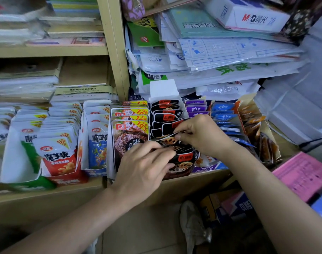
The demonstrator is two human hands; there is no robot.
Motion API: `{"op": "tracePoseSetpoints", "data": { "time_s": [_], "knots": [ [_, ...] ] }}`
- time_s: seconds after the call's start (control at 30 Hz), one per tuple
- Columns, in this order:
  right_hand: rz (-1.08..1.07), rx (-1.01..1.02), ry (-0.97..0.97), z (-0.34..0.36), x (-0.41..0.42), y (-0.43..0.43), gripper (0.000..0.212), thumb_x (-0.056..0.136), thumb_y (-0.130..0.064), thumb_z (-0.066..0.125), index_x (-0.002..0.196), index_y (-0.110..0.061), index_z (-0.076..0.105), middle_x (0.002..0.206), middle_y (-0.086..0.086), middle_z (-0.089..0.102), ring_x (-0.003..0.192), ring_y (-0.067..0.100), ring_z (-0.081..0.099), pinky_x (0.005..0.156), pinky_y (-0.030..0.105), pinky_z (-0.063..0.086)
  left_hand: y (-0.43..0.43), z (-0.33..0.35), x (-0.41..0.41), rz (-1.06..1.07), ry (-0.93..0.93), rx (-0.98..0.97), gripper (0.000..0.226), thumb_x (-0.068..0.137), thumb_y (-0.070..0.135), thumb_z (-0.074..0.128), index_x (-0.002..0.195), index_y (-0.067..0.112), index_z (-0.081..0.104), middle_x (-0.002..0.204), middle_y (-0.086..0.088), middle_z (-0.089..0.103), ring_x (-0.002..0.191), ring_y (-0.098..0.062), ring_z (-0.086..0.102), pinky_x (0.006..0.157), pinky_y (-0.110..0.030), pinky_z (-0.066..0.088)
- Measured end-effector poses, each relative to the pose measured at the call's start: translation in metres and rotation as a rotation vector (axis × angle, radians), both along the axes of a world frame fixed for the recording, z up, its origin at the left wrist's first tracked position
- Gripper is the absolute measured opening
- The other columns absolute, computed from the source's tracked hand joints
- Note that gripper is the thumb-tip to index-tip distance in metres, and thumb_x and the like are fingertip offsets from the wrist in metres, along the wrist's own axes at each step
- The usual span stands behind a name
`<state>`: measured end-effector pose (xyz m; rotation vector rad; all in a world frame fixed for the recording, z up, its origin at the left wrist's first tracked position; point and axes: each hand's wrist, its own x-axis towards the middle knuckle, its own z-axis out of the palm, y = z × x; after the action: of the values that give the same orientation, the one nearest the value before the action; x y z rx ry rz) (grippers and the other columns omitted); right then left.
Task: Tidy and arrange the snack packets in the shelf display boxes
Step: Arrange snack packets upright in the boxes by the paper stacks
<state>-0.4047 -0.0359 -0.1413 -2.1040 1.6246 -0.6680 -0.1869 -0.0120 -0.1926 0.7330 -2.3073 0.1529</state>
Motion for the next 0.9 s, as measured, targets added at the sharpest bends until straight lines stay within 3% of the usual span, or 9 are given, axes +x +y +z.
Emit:
{"op": "tracePoseSetpoints", "data": {
  "time_s": [0.17,0.27,0.37,0.43,0.53,0.67,0.77,0.83,0.9],
  "knots": [
    [0.053,0.031,0.097,-0.003,0.001,-0.004,0.013,0.09,-0.013,0.074,0.098,-0.019,0.081,0.085,-0.008,0.076,0.079,0.008,0.068,0.077,0.028,0.055,0.002,-0.002,0.0,0.01,-0.013,-0.028,0.02,0.092,0.025,0.074,0.108,0.013,0.074,0.103,0.002,0.076,0.119,-0.027,0.059,0.094,-0.041,0.045],
    [0.063,0.102,0.001,0.003,-0.006,0.005,0.021,0.089,-0.01,0.074,0.108,-0.018,0.078,0.098,-0.01,0.075,0.09,0.0,0.069,0.083,0.014,0.053,-0.002,-0.004,0.001,-0.046,-0.001,0.07,0.022,0.094,0.024,0.071,0.112,0.011,0.07,0.103,0.0,0.074,0.117,-0.021,0.061,0.091,-0.04,0.053],
    [0.045,0.141,-0.145,0.012,-0.019,0.016,0.035,0.086,-0.005,0.076,0.118,-0.019,0.073,0.106,-0.01,0.073,0.095,0.0,0.069,0.087,0.016,0.055,-0.003,-0.005,0.002,-0.059,-0.008,0.094,0.023,0.096,0.025,0.069,0.113,0.01,0.07,0.104,-0.002,0.073,0.111,-0.02,0.063,0.093,-0.034,0.053],
    [0.025,0.056,-0.19,0.017,-0.026,0.017,0.033,0.088,0.0,0.072,0.116,-0.017,0.074,0.101,-0.008,0.073,0.093,0.005,0.069,0.083,0.018,0.056,-0.003,-0.004,0.001,-0.067,-0.009,0.104,0.024,0.096,0.026,0.067,0.114,0.01,0.071,0.104,-0.002,0.073,0.107,-0.02,0.064,0.093,-0.032,0.053],
    [-0.033,-0.063,-0.159,0.015,-0.027,0.007,0.024,0.087,-0.009,0.076,0.108,-0.018,0.077,0.092,-0.008,0.074,0.085,0.007,0.069,0.08,0.022,0.057,-0.004,-0.003,0.001,-0.066,-0.008,0.136,0.024,0.095,0.024,0.071,0.114,0.011,0.071,0.104,-0.002,0.073,0.104,-0.02,0.065,0.091,-0.032,0.053],
    [0.001,-0.134,0.059,0.004,-0.012,-0.008,0.026,0.078,-0.018,0.085,0.103,-0.017,0.08,0.089,-0.002,0.076,0.071,0.004,0.064,0.075,0.026,0.056,-0.005,-0.001,0.001,-0.065,-0.01,0.147,0.025,0.092,0.024,0.074,0.113,0.011,0.072,0.103,-0.001,0.073,0.103,-0.02,0.065,0.088,-0.034,0.054],
    [0.107,-0.18,0.193,0.001,0.001,-0.016,0.013,0.079,-0.018,0.085,0.09,-0.015,0.082,0.085,-0.001,0.075,0.073,0.009,0.063,0.075,0.034,0.056,-0.006,-0.001,0.001,-0.076,-0.008,0.145,0.025,0.092,0.023,0.075,0.113,0.011,0.071,0.103,-0.001,0.072,0.102,-0.019,0.064,0.084,-0.036,0.055],
    [0.119,-0.169,0.207,0.0,0.004,-0.017,0.004,0.08,-0.017,0.083,0.082,-0.014,0.08,0.079,-0.003,0.074,0.073,0.011,0.066,0.074,0.038,0.057,-0.006,-0.002,0.002,-0.077,-0.005,0.131,0.024,0.092,0.022,0.075,0.113,0.01,0.071,0.102,-0.001,0.072,0.102,-0.02,0.064,0.084,-0.037,0.055],
    [0.075,-0.192,0.145,0.002,-0.001,-0.014,0.003,0.082,-0.016,0.082,0.08,-0.015,0.08,0.077,-0.006,0.072,0.071,0.008,0.066,0.072,0.033,0.057,-0.005,-0.003,0.002,-0.066,0.006,0.118,0.024,0.091,0.021,0.076,0.112,0.01,0.072,0.102,-0.002,0.072,0.101,-0.021,0.065,0.084,-0.037,0.055]
  ]
}}
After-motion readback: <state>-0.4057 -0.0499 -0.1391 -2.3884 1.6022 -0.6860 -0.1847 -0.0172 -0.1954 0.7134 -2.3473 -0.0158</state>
